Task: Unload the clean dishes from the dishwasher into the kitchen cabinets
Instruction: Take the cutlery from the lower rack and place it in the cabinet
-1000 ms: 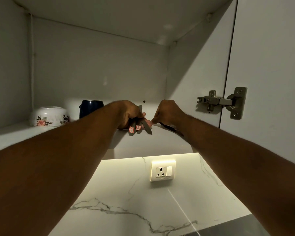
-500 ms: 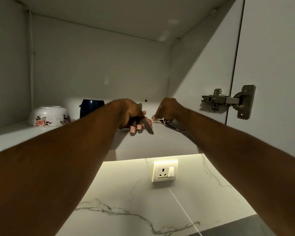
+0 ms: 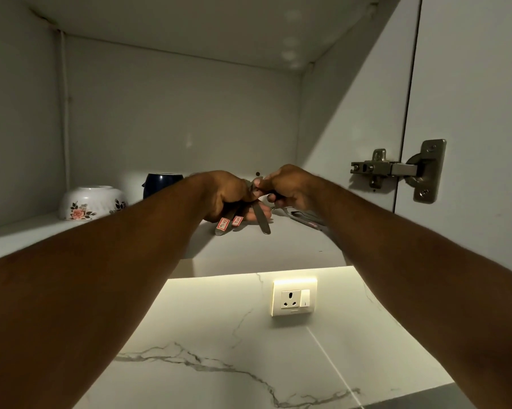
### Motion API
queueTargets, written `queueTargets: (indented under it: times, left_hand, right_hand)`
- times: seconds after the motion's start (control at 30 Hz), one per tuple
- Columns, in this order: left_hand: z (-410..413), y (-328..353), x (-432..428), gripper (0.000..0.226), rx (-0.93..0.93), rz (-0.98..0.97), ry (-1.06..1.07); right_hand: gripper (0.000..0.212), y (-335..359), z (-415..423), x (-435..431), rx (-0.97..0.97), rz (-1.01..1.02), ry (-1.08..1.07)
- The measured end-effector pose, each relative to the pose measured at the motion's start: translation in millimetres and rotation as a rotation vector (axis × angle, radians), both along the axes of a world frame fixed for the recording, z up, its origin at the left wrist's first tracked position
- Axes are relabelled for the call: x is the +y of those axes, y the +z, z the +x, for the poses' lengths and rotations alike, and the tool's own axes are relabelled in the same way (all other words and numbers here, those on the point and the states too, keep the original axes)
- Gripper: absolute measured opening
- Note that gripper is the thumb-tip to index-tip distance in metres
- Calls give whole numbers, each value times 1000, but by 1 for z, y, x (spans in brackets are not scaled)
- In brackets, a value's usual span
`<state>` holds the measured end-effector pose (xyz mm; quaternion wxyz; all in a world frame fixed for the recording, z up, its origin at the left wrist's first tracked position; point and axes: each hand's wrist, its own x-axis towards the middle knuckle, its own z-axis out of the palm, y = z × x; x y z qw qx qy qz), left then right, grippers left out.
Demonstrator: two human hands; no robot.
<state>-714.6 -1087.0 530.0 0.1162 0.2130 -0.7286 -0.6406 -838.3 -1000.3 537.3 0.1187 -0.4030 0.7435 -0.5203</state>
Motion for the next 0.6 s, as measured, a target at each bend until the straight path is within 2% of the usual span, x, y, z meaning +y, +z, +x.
queueTargets:
  times: [0.17,0.33,0.6]
  left_hand:
    - [3,1,-1,27,21,53,7]
    - [2,0,-5,21,14,-13,73]
    - [5,-2,-12,34,26,89,138]
  right_hand:
    - [7,-1,1,-4,-96,29,132]
    - [4,1,3,-2,-124,45,113]
    - [7,-3,2,-6,96,218,-53]
